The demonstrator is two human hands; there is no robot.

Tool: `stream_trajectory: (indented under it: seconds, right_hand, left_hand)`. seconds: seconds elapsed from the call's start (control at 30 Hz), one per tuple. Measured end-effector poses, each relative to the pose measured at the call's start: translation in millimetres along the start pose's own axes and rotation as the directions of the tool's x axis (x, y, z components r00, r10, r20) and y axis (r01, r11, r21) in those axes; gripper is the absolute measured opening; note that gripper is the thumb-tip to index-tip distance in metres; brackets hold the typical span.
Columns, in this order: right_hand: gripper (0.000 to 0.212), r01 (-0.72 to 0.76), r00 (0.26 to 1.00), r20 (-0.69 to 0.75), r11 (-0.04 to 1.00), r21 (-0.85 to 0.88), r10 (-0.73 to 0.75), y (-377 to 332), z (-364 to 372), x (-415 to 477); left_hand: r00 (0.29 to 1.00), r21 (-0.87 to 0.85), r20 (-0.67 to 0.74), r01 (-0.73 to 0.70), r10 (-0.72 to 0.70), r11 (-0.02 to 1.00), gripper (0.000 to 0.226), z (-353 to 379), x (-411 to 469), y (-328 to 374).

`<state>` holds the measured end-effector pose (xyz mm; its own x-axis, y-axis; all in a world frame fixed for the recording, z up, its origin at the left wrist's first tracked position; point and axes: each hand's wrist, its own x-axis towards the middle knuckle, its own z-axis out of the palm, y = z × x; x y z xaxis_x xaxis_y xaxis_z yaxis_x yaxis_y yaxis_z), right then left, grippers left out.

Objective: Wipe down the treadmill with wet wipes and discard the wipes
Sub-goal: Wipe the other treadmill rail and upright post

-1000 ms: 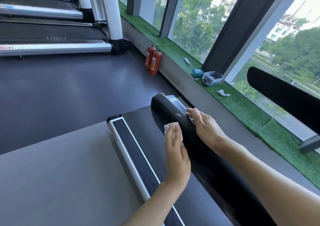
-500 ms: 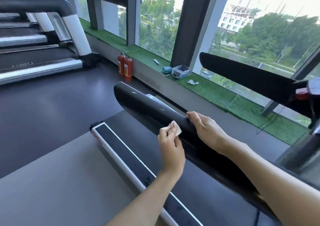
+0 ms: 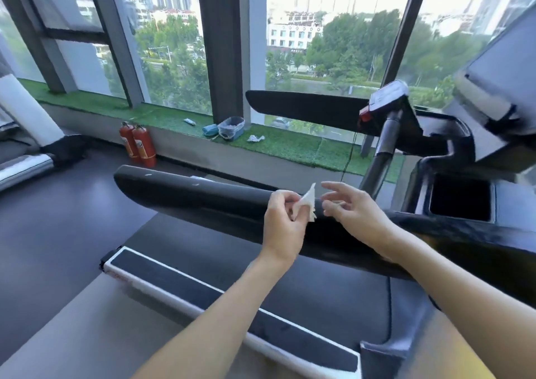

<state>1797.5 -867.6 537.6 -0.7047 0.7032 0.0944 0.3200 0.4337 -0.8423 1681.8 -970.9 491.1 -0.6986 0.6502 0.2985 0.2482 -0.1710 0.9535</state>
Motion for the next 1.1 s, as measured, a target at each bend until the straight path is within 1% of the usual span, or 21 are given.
stream_trajectory:
  seconds: [0.03,0.07,0.13,0.17,0.23,0.3,0.33,0.43,0.5,0.53,0.57,0.6,0.63,0.67,0.73,0.77,0.83,0.9,0.97,1.03,1.1]
  right_hand:
    - [0.026,-0.010,0.999,0.031,0.998,0.058,0.008,-2.3,1.2,-3.5]
    - [0.018,0.002,0.999,0.031,0.996,0.090,-0.005,-5.2,3.0,-7.2]
    - [0.010,0.056,0.997,-0.064,0.992,0.116,-0.048,-9.2,6.4,-12.9]
    - [0.012,0.065,0.991,-0.127,0.989,0.131,-0.049,-9.6,7.0,-15.3]
    - [0.017,0.036,0.973,-0.231,0.987,0.155,0.001,-9.0,5.8,-19.5]
    - [0.017,-0.003,0.945,-0.323,0.984,0.179,0.061,-8.0,1.7,-23.3]
    - [0.016,-0.013,0.932,-0.352,0.978,0.210,0.088,-7.9,-1.1,-25.5]
    - [0.017,-0.019,0.928,-0.354,0.962,0.271,0.117,-8.2,-13.8,-36.6]
    - [0.014,-0.051,0.942,-0.318,0.984,0.170,0.104,-0.8,-26.4,-45.3]
    - [0.020,-0.085,0.939,-0.330,0.995,0.052,0.097,6.1,-34.5,-48.2]
    - [0.030,-0.129,0.926,-0.370,0.986,-0.110,0.080,14.3,-43.9,-50.0]
    - [0.040,-0.178,0.912,-0.406,0.944,-0.278,0.053,23.4,-53.4,-51.4]
    - [0.046,-0.221,0.908,-0.417,0.890,-0.400,0.038,31.0,-62.3,-52.5]
    - [0.050,-0.258,0.916,-0.398,0.846,-0.466,0.060,39.2,-70.0,-53.2]
    - [0.053,-0.307,0.937,-0.309,0.803,-0.511,0.162,51.4,-78.7,-53.7]
    - [0.053,-0.308,0.946,-0.262,0.781,-0.543,0.191,55.9,-79.5,-54.0]
    - [0.050,-0.265,0.963,-0.214,0.729,-0.631,0.165,62.4,-78.7,-52.4]
    - [0.048,-0.214,0.973,-0.210,0.704,-0.677,0.094,64.9,-79.2,-48.7]
    - [0.051,-0.165,0.981,-0.189,0.712,-0.682,0.046,69.2,-81.3,-43.5]
    - [0.060,-0.118,0.991,-0.129,0.718,-0.686,0.040,75.5,-81.6,-39.2]
    - [0.067,-0.082,0.996,-0.086,0.701,-0.708,0.030,85.0,-80.9,-37.3]
  left_hand:
    - [0.998,0.002,0.056,-0.014,0.014,1.000,0.009,1.7,4.8,3.5]
    - [0.992,-0.007,0.122,-0.030,0.030,1.000,0.008,4.0,7.9,7.5]
    - [0.972,-0.041,0.231,-0.045,0.053,0.998,0.010,8.2,11.3,13.1]
    - [0.960,-0.050,0.272,-0.057,0.068,0.997,0.012,9.9,11.7,14.7]
    - [0.933,-0.037,0.345,-0.093,0.100,0.995,0.020,14.7,11.5,14.6]
    - [0.919,0.026,0.373,-0.151,0.131,0.988,0.028,22.5,12.1,14.2]
    - [0.918,0.043,0.374,-0.163,0.136,0.986,0.028,27.0,12.5,15.4]
    - [0.895,-0.008,0.416,-0.173,0.161,0.985,0.013,41.7,14.6,25.7]
    - [0.881,0.013,0.423,-0.239,0.212,0.971,0.015,49.4,16.7,29.0]
    - [0.876,0.065,0.421,-0.290,0.237,0.955,0.021,53.5,19.6,29.3]
    - [0.867,0.131,0.427,-0.339,0.255,0.932,0.027,58.2,23.7,29.0]
    - [0.857,0.205,0.444,-0.382,0.263,0.901,0.031,63.5,27.9,27.5]
    - [0.845,0.278,0.466,-0.422,0.263,0.863,0.034,69.5,31.0,26.6]
    - [0.832,0.339,0.487,-0.460,0.265,0.821,0.037,75.8,33.1,25.2]
    - [0.801,0.392,0.537,-0.516,0.266,0.762,0.040,86.9,33.9,24.4]
    - [0.790,0.391,0.562,-0.517,0.247,0.762,0.038,91.1,31.2,24.1]
    - [0.771,0.387,0.601,-0.511,0.210,0.768,0.018,97.9,23.0,19.8]
    - [0.755,0.394,0.610,-0.552,0.239,0.735,0.007,103.0,18.7,10.4]
    - [0.724,0.403,0.621,-0.622,0.298,0.671,0.017,107.6,16.2,-4.1]
    - [0.648,0.389,0.668,-0.723,0.366,0.570,0.030,107.4,13.1,-17.0]
    - [0.579,0.399,0.726,-0.794,0.370,0.460,0.045,104.0,11.0,-24.1]
